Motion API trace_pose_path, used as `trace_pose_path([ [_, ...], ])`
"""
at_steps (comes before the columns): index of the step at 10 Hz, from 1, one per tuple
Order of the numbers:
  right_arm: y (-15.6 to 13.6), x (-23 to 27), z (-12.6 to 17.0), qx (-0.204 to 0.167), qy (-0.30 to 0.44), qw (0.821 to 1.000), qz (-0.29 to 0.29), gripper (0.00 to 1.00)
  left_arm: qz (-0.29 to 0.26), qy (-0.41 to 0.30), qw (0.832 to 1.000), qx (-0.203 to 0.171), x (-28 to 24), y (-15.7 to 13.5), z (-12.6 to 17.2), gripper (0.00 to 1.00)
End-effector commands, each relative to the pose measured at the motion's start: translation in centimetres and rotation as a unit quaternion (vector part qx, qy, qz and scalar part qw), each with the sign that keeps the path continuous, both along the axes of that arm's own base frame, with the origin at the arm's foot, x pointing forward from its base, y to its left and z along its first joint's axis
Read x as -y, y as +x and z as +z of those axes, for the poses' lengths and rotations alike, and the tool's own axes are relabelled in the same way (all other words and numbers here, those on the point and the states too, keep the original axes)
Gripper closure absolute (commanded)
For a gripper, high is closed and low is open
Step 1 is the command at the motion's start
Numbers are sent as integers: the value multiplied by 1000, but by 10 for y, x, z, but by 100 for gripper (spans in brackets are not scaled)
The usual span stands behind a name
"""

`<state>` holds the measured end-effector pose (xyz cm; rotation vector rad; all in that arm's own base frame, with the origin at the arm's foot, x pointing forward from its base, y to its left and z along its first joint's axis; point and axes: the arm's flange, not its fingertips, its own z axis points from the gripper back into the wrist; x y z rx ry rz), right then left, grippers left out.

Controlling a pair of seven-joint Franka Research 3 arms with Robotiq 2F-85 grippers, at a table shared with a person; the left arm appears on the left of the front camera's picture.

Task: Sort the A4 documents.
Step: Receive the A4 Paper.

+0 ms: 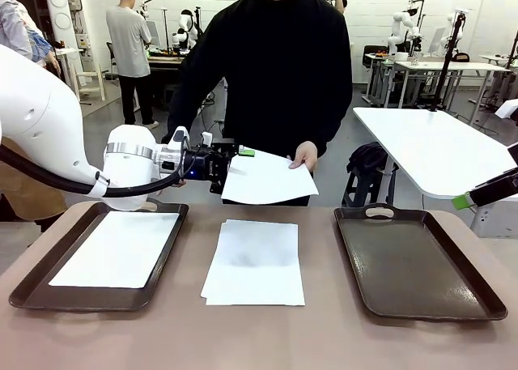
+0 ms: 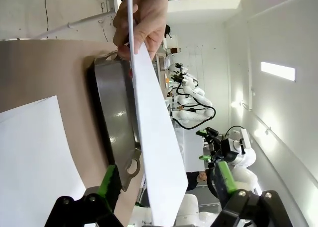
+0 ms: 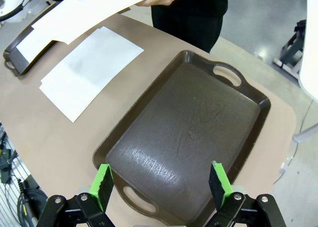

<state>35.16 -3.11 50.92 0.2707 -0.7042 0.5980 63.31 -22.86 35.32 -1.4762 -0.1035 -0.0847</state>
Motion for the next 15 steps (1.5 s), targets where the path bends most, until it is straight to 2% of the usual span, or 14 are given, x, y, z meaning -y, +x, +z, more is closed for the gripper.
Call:
trace_pose_path([
  [1,1,0,-2,-3,9,1000,4,0,-4,37,999,22,-3,-3,0,20],
  [2,1,0,-2,-3,9,1000,4,0,1,58,998,22,-6,-3,-1,40],
  [3,1,0,-2,-3,9,1000,4,0,3,58,998,20,-8,-4,0,25],
  [4,1,0,-2,-3,9,1000,4,0,4,58,998,20,-8,-3,0,60],
  [5,1,0,-2,-3,9,1000,4,0,5,60,998,20,-9,-2,-1,45],
  [6,1,0,-2,-3,9,1000,4,0,6,59,998,19,-9,-3,-1,80],
  [7,1,0,-2,-3,9,1000,4,0,7,59,998,19,-9,-3,0,65],
  [8,1,0,-2,-3,9,1000,4,0,8,59,998,19,-8,-3,-1,100],
  [9,1,0,-2,-3,9,1000,4,0,9,61,998,17,-8,-3,-1,85],
  [10,1,0,-2,-3,9,1000,4,0,10,59,998,16,-8,-3,-1,100],
  [15,1,0,-2,-3,9,1000,4,0,16,53,998,14,-7,-3,-2,100],
])
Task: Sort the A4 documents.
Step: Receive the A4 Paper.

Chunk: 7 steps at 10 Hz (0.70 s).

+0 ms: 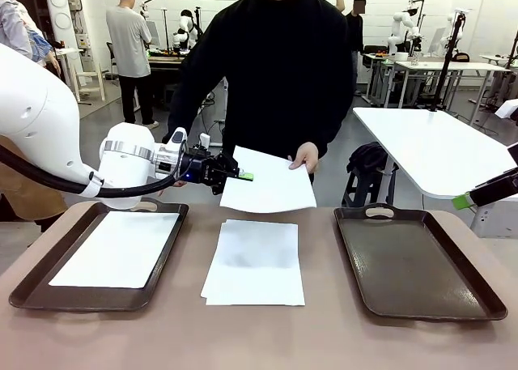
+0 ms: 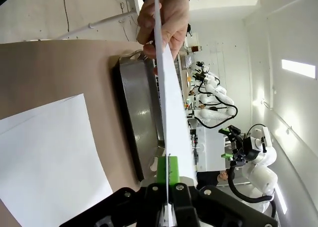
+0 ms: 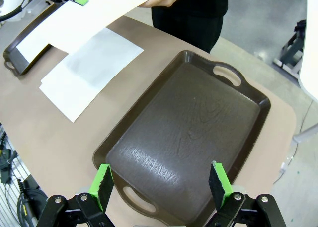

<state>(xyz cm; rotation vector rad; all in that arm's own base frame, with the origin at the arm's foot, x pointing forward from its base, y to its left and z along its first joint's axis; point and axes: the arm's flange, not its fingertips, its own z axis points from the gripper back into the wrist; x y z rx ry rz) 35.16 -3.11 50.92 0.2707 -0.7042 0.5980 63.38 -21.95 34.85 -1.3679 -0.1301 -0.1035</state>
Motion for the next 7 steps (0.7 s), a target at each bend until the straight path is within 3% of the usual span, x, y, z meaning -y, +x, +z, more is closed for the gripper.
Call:
trace_pose_path([
  [1,1,0,-2,-3,9,1000,4,0,28,1,1000,-14,1,-3,4,100],
  [7,1,0,-2,-3,9,1000,4,0,6,1,1000,-3,-1,1,0,100],
])
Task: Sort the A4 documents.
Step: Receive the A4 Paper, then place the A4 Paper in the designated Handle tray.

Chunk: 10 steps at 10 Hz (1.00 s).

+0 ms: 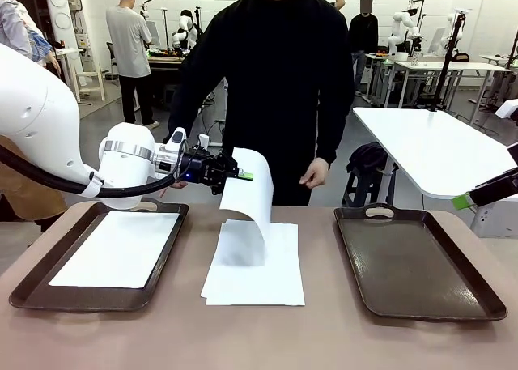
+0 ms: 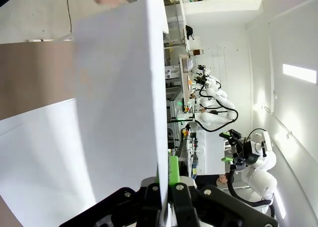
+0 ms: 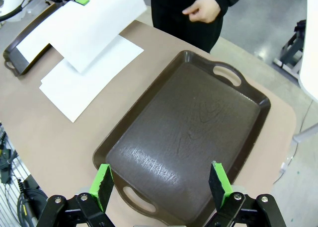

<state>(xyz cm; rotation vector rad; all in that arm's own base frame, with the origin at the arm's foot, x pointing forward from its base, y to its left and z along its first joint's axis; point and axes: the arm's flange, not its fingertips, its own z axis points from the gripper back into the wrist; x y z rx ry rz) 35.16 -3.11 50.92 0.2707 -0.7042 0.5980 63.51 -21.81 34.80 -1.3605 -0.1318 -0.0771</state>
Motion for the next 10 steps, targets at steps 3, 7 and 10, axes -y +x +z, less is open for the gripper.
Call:
trace_pose_path([
  [3,1,0,-2,-3,9,1000,4,0,-5,-2,1000,4,1,-1,0,100],
  [7,1,0,-2,-3,9,1000,4,0,-5,-2,1000,4,1,-1,0,100],
  [10,1,0,-2,-3,9,1000,4,0,-5,-2,1000,4,1,-1,0,100],
])
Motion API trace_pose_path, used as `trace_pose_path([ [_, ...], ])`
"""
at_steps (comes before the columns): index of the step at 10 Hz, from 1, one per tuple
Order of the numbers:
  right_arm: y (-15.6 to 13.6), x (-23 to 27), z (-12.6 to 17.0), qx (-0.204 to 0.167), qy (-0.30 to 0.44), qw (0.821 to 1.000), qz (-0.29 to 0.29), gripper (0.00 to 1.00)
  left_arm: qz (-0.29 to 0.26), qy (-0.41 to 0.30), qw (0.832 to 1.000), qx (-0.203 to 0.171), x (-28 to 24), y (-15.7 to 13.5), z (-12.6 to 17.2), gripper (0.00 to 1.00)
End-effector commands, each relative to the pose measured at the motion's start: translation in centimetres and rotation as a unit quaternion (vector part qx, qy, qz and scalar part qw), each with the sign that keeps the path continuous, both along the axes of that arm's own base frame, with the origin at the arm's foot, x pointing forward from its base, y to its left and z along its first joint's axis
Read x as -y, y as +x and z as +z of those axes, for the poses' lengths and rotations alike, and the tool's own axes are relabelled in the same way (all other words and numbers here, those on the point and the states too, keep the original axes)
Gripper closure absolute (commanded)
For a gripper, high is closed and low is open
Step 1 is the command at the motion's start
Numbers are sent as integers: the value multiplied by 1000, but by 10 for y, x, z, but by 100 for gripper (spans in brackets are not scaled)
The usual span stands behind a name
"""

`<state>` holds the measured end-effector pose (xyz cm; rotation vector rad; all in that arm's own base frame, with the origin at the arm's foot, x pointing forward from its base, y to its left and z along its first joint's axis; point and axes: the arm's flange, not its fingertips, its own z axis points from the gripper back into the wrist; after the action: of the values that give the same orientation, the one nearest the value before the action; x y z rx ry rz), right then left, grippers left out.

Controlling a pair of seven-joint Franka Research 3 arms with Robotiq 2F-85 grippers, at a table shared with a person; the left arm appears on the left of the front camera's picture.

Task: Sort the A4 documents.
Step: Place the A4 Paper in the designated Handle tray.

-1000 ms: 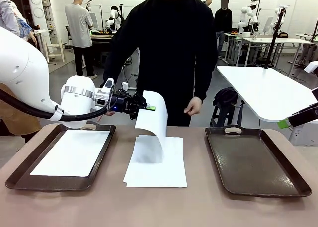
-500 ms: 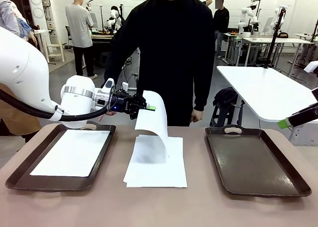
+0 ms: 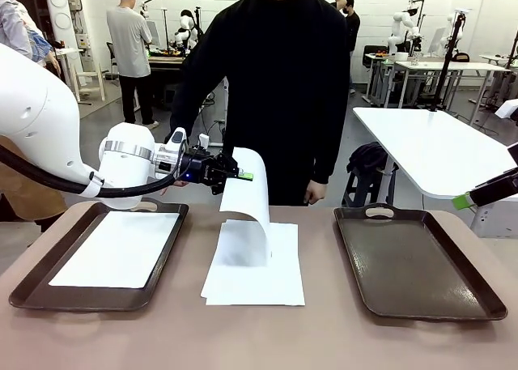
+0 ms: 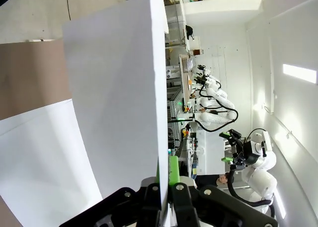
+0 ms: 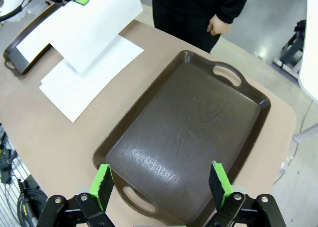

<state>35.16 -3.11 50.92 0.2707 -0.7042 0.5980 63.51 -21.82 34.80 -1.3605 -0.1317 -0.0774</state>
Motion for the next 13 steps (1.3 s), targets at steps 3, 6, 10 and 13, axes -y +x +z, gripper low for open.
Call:
trace_pose_path([
  [3,1,0,-2,-3,9,1000,4,0,-30,13,999,5,-12,-22,8,99],
  [6,1,0,-2,-3,9,1000,4,0,4,42,999,1,-52,-75,36,99],
  [10,1,0,-2,-3,9,1000,4,0,-9,114,993,-5,-114,-131,52,99],
  [13,1,0,-2,-3,9,1000,4,0,-47,117,991,44,-174,-135,51,99],
])
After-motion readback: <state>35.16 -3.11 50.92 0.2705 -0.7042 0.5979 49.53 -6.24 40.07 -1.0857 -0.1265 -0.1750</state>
